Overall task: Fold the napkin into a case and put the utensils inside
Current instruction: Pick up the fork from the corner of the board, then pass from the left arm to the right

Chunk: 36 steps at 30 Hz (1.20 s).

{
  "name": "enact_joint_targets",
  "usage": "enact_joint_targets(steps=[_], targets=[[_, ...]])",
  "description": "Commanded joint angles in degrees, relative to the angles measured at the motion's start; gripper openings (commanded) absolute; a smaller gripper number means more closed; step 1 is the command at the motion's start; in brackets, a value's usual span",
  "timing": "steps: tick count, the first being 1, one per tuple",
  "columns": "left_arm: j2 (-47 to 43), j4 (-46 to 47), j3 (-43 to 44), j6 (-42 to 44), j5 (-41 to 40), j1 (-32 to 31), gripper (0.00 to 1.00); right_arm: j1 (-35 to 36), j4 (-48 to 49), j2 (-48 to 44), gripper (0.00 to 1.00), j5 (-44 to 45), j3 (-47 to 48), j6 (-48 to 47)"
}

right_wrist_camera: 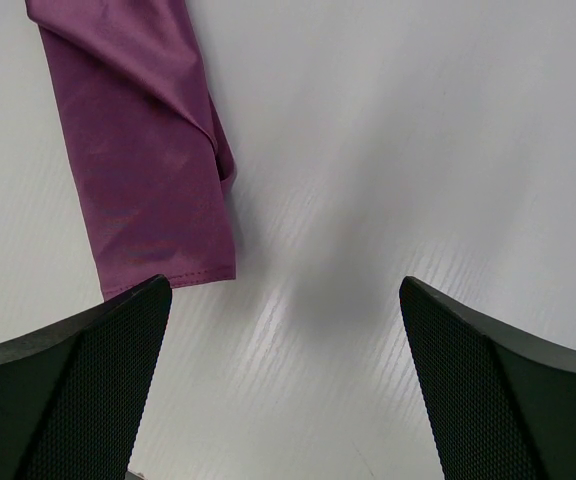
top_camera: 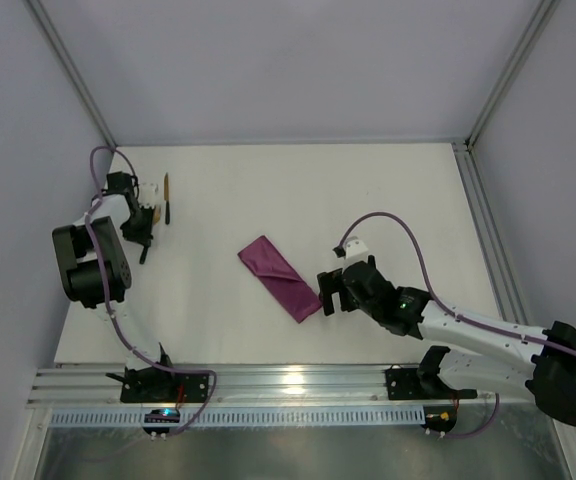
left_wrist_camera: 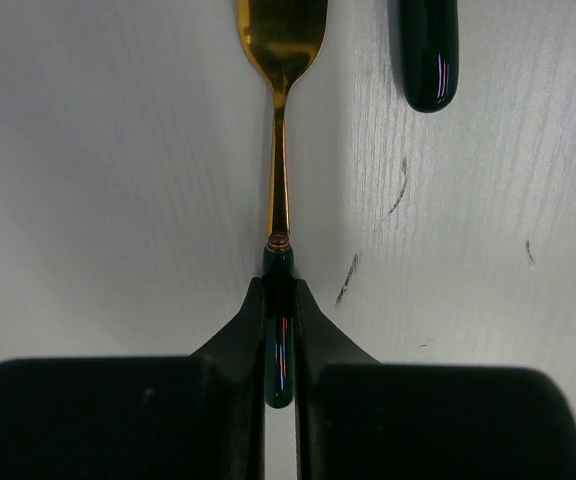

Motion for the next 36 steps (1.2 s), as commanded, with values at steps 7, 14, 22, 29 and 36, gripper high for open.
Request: enact_joint_targets(steps=[7,14,22,29,36], targets=[[-9.62,-0.02,-6.26,-0.74,6.50,1.63,0.00,-0.80,1.22,-3.10,0.99,0.42,0.35,0.11],[-25.80,-7.03,-5.32,3.21,11.51,-12.76,0.00,-10.82,5.16,-3.54,0.99,-10.80,-2.20,0.72],[-23.28,-19.43,2.08,23.22,19.97,-41.15,0.00,-23.90,4.04,-8.10,1.00,-17.86,-2.90,-0.33],[-15.90,-21.72,0.93,46.53,20.04,-58.65,0.00,-33.23,-0.62,-12.50,0.99,-20.76,-2.90,-1.65],[-11.32,-21.28,1.64,59.46,25.75,-64.64,0.00,-33.59,-2.03,-12.33,0.99,-21.29,-4.40,-0.33]])
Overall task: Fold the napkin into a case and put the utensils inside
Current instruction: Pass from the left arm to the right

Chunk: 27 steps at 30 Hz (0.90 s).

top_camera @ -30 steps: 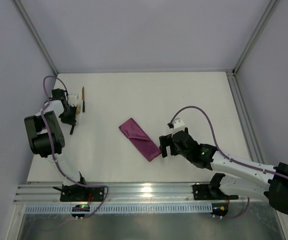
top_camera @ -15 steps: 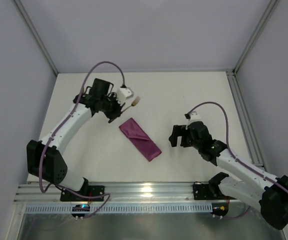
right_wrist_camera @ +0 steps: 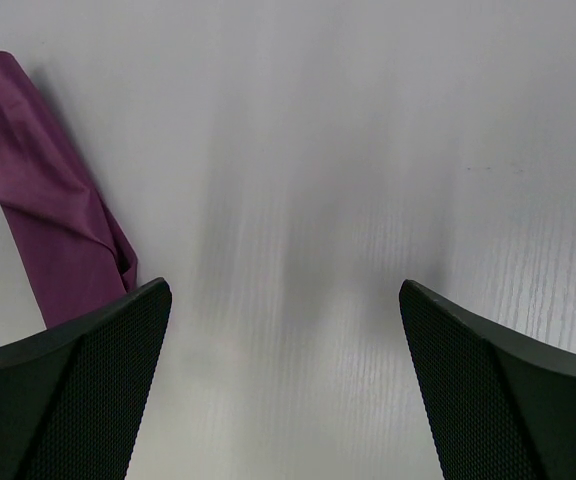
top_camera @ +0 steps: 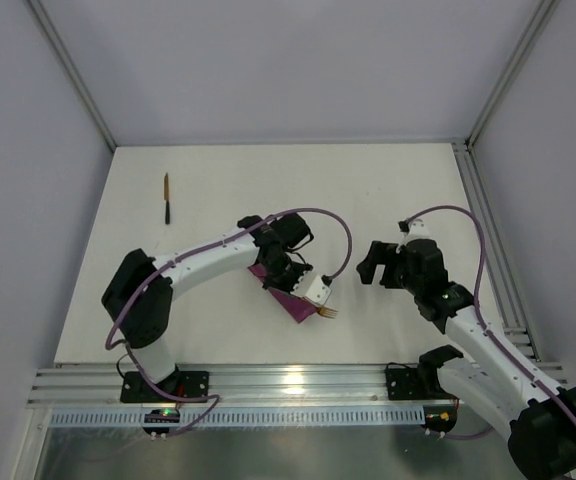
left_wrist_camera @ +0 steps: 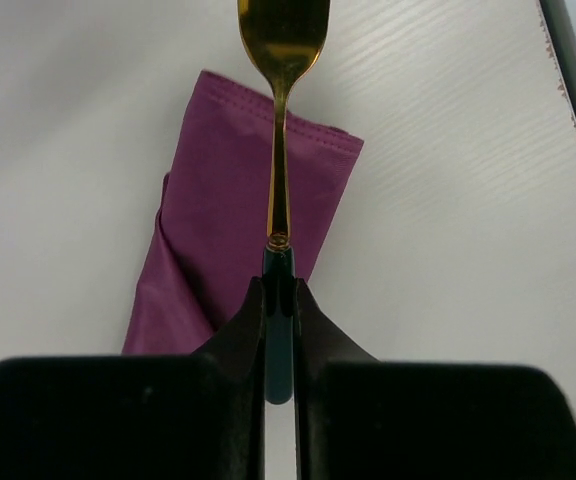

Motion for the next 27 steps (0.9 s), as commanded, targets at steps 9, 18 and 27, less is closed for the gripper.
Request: enact_joint_targets(steps=[9,18,27], targets=[[8.77,1.54,3.89,10.45,3.49,-3.50,0.00,-0.22,-2.17,-1.71,0.99,-1.97,-1.74,1.34],[9.83,4.10,3.53,10.53,-0.21,-3.67,0.00,-0.22,-3.66,-2.15,0.71,-12.86,-2.61,4.58],[11.85,7.08,2.13,11.41,-4.78,-3.67,0.00,-0.13,-3.49,-11.27,0.55,-26.31,-10.34,17.23]])
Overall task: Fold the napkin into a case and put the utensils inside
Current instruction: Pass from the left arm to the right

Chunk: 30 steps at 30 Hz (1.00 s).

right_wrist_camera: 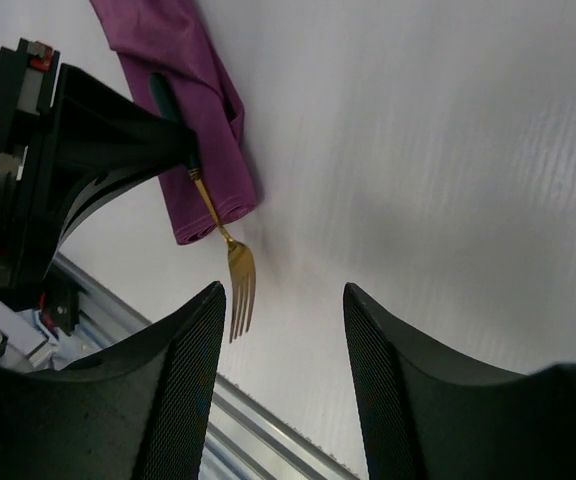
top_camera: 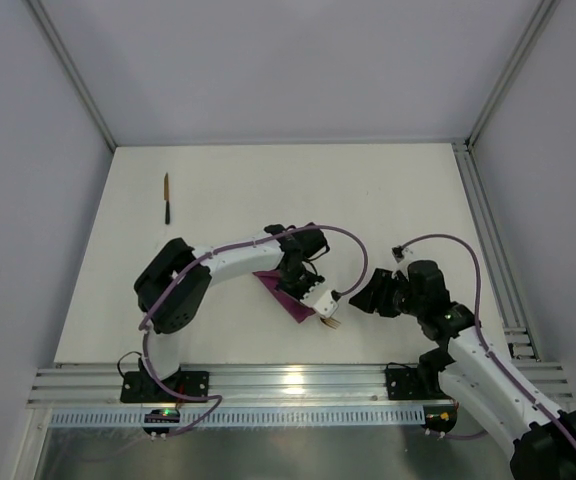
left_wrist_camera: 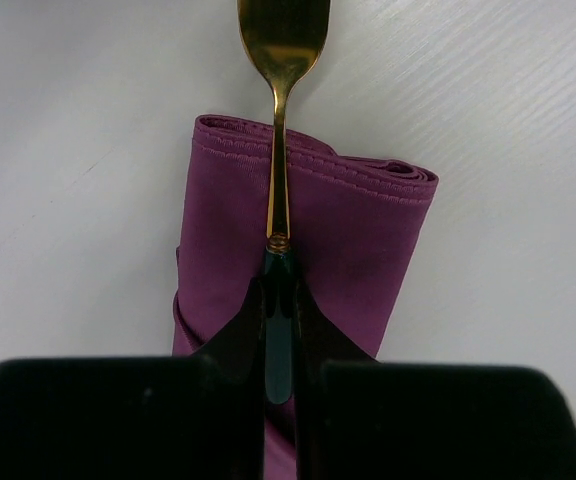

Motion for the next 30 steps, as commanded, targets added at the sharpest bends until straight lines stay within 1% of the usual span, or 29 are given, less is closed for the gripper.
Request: enact_joint_targets(steps=[1,3,6,11,13,16,18,21,26,29,30], targets=[[1.03,2.82,0.05,1.49,-1.35,-0.31,0.00,-0.13,0.21,-4.80,0.54,-7.06,-2.46,7.91],[1.12,3.44,-0.21,1.49,-1.52,-0.31,0.00,-0.13,2.73,-6.29,0.54,-9.43,-4.91,11.77],[1.12,4.32,-0.30,1.14,-2.22,-0.31,0.00,0.13,6.00,-6.13,0.53,-12.16,-8.35,16.16],[1.12,5.29,-1.00,1.14,-2.67,-0.22,0.00,2.85,6.88,-3.93,0.49,-10.67,-9.58,17.84],[1.30,5.29,-1.09,1.14,-2.84,-0.22,0.00,3.65,10.39,-2.27,0.46,-10.23,-10.11,19.69],[1.38,5.73,-1.62,1.14,-3.02,-0.22,0.00,5.40,15.40,0.28,0.44,-9.44,-10.90,21.71],[1.30,5.81,-1.71,1.14,-3.02,-0.22,0.00,6.46,16.46,2.65,0.41,-8.30,-10.90,21.98],[1.30,6.16,-1.79,0.79,-2.93,-0.22,0.00,7.60,20.76,6.26,0.36,-6.63,-11.25,23.12],[1.38,6.43,-1.97,0.44,-2.84,-0.22,0.00,8.92,22.26,11.01,0.31,-4.96,-9.94,22.94],[1.38,6.78,-2.41,0.17,-2.93,-0.22,0.00,9.54,23.41,12.50,0.25,-4.26,-10.19,23.99],[1.38,6.87,-2.50,0.08,-3.19,-0.22,0.00,9.54,24.11,12.51,0.21,-3.56,-10.46,24.52]])
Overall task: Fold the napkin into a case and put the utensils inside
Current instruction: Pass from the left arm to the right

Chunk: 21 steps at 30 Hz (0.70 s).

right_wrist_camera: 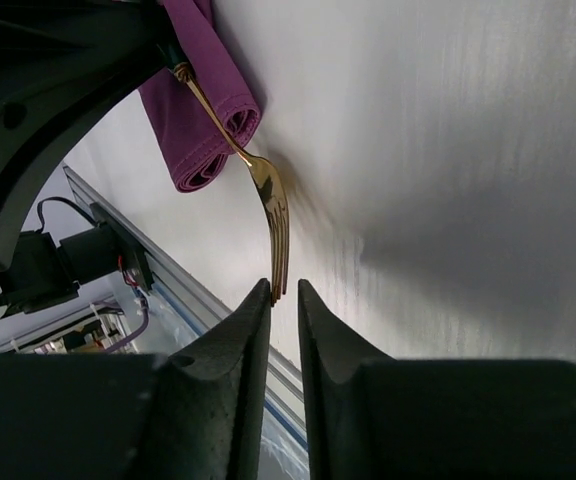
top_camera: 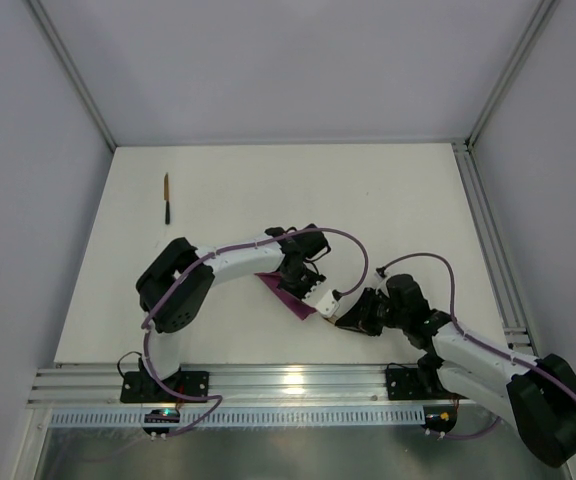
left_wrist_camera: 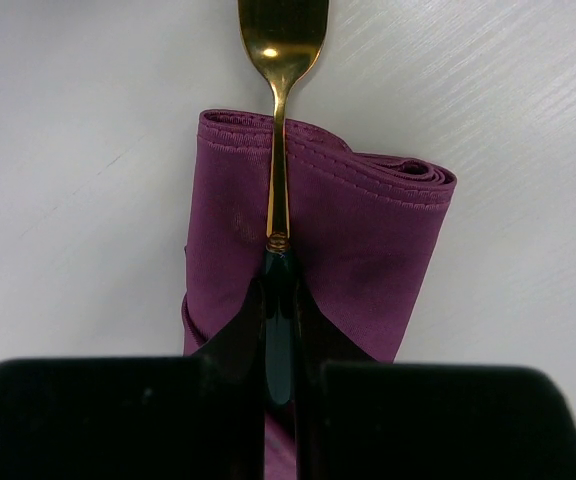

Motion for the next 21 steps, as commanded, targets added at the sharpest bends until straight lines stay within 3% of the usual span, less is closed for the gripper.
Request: enact_joint_targets(steps=[1,5,9,16,21], targets=[[0.38,1.93,-1.25,0.02,-0.64,-0.20,0.00,0.56,5.23,0.27,0.19,2.59,-0.03,2.62],[0.47,2.28,0.06,-3.49,-1.95,-0.29,0.06,0.65,7.95,-1.05,0.04,4.61,-2.84,7.10],[-0.32,2.63,0.60,-5.43,-1.96,-0.29,0.15,0.64,4.81,-2.81,0.04,6.37,-1.80,8.61],[-1.11,2.46,1.03,-6.66,-1.78,-0.29,0.46,0.64,3.65,-3.51,0.04,7.43,-0.91,10.54],[-4.53,2.11,2.17,-9.47,-0.47,-0.29,0.52,0.65,4.00,-5.09,0.04,8.92,-2.32,14.75]])
